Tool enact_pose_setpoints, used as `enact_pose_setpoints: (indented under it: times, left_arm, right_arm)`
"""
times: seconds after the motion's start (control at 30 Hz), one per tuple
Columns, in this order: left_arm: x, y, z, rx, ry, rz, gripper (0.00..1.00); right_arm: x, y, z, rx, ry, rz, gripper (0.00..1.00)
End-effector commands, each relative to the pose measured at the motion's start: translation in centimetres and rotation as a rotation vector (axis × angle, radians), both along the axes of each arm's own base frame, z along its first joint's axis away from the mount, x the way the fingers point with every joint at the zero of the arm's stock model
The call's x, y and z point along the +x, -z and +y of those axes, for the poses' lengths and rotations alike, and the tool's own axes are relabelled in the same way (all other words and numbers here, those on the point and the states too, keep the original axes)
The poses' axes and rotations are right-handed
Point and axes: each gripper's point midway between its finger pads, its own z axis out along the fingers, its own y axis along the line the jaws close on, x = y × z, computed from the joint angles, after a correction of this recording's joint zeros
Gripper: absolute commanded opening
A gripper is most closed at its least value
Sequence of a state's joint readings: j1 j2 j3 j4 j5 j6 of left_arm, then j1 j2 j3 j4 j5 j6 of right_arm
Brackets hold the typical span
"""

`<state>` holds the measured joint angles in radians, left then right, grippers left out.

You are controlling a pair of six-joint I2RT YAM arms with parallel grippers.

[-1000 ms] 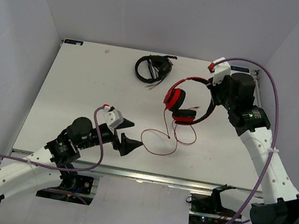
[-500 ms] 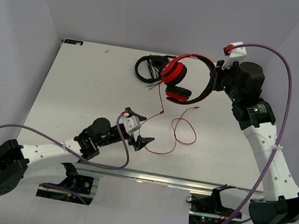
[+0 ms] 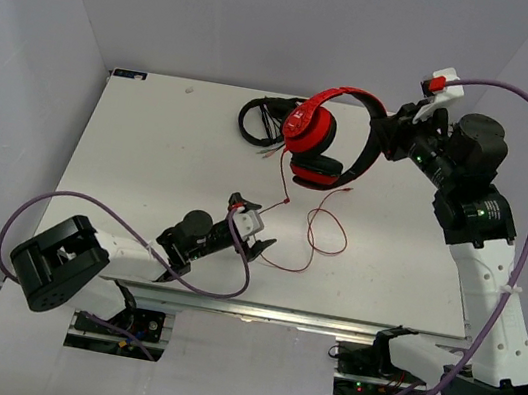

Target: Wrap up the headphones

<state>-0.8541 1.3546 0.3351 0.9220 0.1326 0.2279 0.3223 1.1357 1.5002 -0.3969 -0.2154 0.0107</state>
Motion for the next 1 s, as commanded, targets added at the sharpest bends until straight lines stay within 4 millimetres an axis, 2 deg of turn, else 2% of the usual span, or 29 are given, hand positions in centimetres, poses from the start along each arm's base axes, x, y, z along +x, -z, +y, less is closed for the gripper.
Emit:
enact_pose_setpoints:
  times: [0.0, 0.07, 0.23, 0.33, 0.4, 0.47, 0.57, 0.7, 0.9, 0.97]
  left_arm:
    - [1.0, -2.0, -0.5, -0.047, -0.013, -0.046, 0.9]
    - [0.8, -1.6, -1.1, -0.032, 0.012, -0.026, 0.8]
    - [0.1, -0.4, -0.9, -0.036, 0.026, 0.024, 0.54]
    - [-0.4, 0.6, -0.6, -0.033, 0.032, 0.051, 0.45]
    - [-0.6, 1.2, -0.6, -0.032, 0.034, 0.071, 0.49]
    - [-0.6, 1.6, -0.4, -0.039, 0.025, 0.081, 0.62]
    - [-0.4, 1.8, -0.5, -0.053, 0.016, 0.088, 0.69]
    - [-0.2, 2.3, -0.7, -0.048, 0.011, 0.103, 0.68]
    - [-0.7, 2.4, -1.0, -0.069, 0.032, 0.13, 0.31]
    - [-1.0, 2.2, -1.1, -0.071, 0.047, 0.138, 0.23]
  right_arm:
    - [-2.6, -5.4, -0.2, 0.097, -0.034, -0.117, 0.08]
    - [-2.6, -5.5, -0.3, 0.099, -0.03, -0.118, 0.08]
    - [-2.5, -5.2, -0.5, 0.1, -0.022, -0.113, 0.08]
    - [-2.6, -5.2, -0.5, 0.106, -0.028, -0.107, 0.08]
    - [-2.7, -5.2, -0.5, 0.115, -0.035, -0.101, 0.08]
    - [-2.8, -5.3, -0.5, 0.123, -0.04, -0.098, 0.08]
    - [-3.0, -5.2, -0.6, 0.128, -0.046, -0.092, 0.08]
    - [-3.2, -5.3, -0.6, 0.137, -0.053, -0.09, 0.08]
    - [-2.9, -5.3, -1.2, 0.14, -0.024, -0.09, 0.08]
    - [-2.8, -5.2, -1.2, 0.139, -0.021, -0.087, 0.08]
